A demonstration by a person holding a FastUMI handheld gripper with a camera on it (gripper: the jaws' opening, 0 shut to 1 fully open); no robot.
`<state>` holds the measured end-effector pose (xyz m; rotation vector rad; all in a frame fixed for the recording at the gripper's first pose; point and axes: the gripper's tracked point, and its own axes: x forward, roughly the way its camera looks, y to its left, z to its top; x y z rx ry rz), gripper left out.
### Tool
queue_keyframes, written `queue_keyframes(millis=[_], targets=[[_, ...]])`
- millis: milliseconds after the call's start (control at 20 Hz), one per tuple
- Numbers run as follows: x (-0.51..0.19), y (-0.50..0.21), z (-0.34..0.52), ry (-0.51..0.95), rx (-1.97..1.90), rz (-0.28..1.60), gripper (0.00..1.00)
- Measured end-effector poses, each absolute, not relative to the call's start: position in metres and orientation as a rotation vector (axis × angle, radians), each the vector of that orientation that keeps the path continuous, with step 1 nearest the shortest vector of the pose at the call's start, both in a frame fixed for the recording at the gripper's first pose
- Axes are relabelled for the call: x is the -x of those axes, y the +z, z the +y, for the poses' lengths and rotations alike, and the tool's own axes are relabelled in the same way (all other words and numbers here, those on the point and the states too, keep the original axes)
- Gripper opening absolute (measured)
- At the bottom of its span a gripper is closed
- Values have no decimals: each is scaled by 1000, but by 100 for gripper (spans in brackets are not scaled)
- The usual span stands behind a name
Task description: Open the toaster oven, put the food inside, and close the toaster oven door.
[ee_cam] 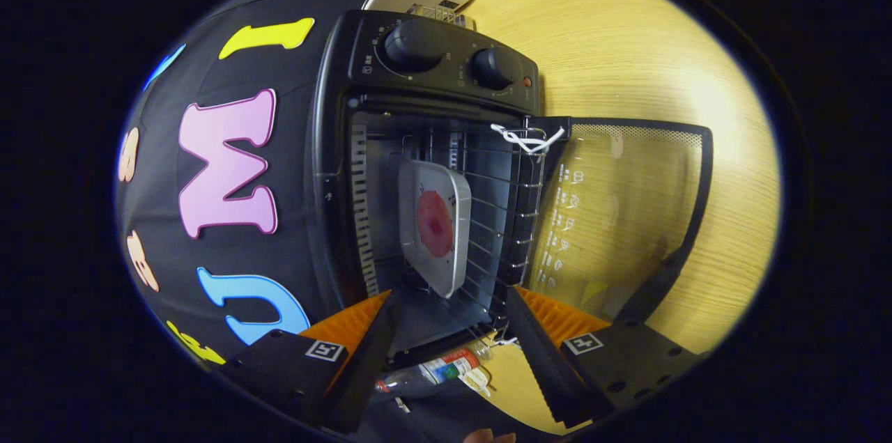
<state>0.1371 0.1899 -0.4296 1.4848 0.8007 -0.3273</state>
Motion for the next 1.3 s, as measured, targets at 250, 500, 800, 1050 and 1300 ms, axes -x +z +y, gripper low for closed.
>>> queue_keyframes(millis=[250,500,800,1050,1300], targets=[[-97,-390,202,-84,-1240,852,98],[-22,-408,191,86,-672,940,98],[44,-455,182,197,-120,1017,99],[75,-488,188,256,74,1090,100],[81,-525,193,230,110,1188,100]])
